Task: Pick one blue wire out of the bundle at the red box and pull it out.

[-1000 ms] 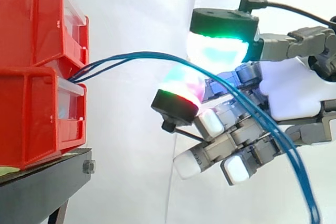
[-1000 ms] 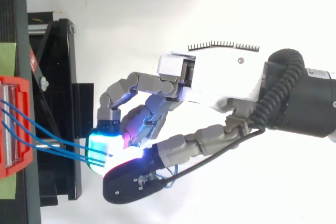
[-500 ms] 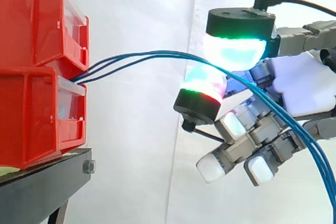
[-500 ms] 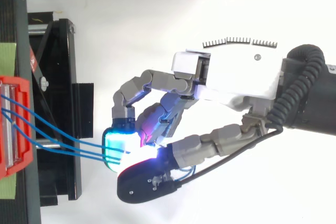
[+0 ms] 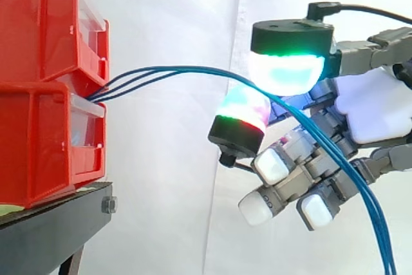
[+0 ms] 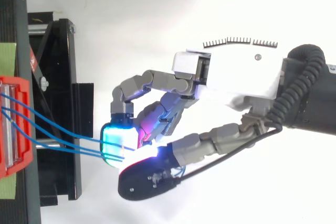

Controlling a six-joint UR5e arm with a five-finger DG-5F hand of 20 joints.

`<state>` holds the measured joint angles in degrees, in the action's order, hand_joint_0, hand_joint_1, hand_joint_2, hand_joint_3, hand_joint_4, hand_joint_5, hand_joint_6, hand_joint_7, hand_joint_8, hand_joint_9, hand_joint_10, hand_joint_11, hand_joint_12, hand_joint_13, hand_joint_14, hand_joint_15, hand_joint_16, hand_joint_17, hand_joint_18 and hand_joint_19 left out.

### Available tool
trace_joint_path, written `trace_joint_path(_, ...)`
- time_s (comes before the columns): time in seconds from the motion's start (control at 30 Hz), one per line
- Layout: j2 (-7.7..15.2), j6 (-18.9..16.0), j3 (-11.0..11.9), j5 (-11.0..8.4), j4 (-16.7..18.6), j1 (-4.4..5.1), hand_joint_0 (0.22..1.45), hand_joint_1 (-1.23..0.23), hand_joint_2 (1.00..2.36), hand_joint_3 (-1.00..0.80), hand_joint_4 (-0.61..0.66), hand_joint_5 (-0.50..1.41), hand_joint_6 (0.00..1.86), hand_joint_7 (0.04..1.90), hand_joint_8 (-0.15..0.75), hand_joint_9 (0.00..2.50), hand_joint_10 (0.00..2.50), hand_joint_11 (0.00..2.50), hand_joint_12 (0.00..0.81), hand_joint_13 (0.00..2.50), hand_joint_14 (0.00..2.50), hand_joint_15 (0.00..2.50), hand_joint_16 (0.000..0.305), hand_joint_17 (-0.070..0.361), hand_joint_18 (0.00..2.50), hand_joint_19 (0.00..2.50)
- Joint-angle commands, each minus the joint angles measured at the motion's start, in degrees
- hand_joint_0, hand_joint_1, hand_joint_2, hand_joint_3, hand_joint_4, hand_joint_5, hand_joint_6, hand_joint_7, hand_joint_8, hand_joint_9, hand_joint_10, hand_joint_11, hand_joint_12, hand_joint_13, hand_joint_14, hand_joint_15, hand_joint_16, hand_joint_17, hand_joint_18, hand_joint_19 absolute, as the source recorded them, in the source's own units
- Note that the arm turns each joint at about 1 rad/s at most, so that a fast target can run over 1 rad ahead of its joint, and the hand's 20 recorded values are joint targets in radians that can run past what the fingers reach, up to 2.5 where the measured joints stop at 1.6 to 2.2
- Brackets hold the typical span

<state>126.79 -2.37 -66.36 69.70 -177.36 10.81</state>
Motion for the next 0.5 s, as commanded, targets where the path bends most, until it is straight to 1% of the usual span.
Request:
trace_joint_path(0.0,-0.05,0.0,0.0,0.0,0.0,-0.09,0.68,-0.62,1.01,-0.12,0.38,-0.08,0.53,1.39,0.372,0.86,0.01,0.28,0.483,0.67,0.01,0.26,0.065,0.146,0.77,0.48)
trace_joint_path(0.03,-0.05,0.0,0.0,0.0,0.0,-0.09,0.69,-0.61,1.01,-0.12,0.39,-0.07,0.52,1.39,0.37,0.88,0.01,0.31,0.48,0.67,0.01,0.27,0.064,0.144,0.77,0.48)
trace_joint_path(0.13,-0.05,0.0,0.0,0.0,0.0,-0.09,0.73,-0.6,1.01,-0.16,0.35,-0.08,0.53,1.42,0.365,0.91,0.01,0.43,0.463,0.7,0.01,0.3,0.059,0.132,0.74,0.51)
trace_joint_path(0.2,-0.05,0.0,0.0,0.0,0.0,-0.09,0.76,-0.61,1.02,-0.16,0.33,-0.1,0.59,1.29,0.368,0.91,0.02,0.48,0.463,0.7,0.01,0.3,0.058,0.131,0.73,0.52)
trace_joint_path(0.27,-0.05,0.0,0.0,0.0,0.0,-0.09,0.79,-0.71,1.02,-0.17,0.33,-0.13,0.71,1.1,0.365,0.91,0.01,0.56,0.462,0.7,0.01,0.31,0.058,0.13,0.74,0.5)
trace_joint_path(0.3,-0.05,0.0,0.0,0.0,0.0,-0.18,0.78,-0.71,1.02,-0.17,0.34,-0.14,0.72,1.07,0.363,0.9,0.02,0.56,0.463,0.7,0.01,0.31,0.058,0.13,0.74,0.5)
trace_joint_path(0.37,-0.05,0.0,0.0,0.0,0.0,-0.09,0.74,-0.79,1.02,-0.11,0.37,-0.17,0.8,0.97,0.361,0.87,0.02,0.61,0.466,0.7,0.01,0.3,0.059,0.133,0.77,0.47)
trace_joint_path(0.4,0.04,0.0,0.0,0.0,0.0,-0.09,0.73,-0.79,1.02,-0.1,0.38,-0.18,0.81,0.97,0.362,0.87,0.02,0.61,0.466,0.7,0.01,0.3,0.06,0.134,0.77,0.46)
trace_joint_path(0.43,-0.05,0.0,0.0,0.0,0.0,-0.18,0.7,-0.82,1.02,-0.11,0.4,-0.18,0.82,0.97,0.361,0.86,0.02,0.6,0.468,0.69,0.01,0.3,0.061,0.136,0.78,0.44)
trace_joint_path(0.47,0.04,0.0,-0.08,0.0,0.0,-0.18,0.65,-0.84,1.02,-0.16,0.35,-0.2,0.84,0.99,0.359,0.83,0.02,0.63,0.469,0.67,0.01,0.3,0.061,0.138,0.78,0.44)
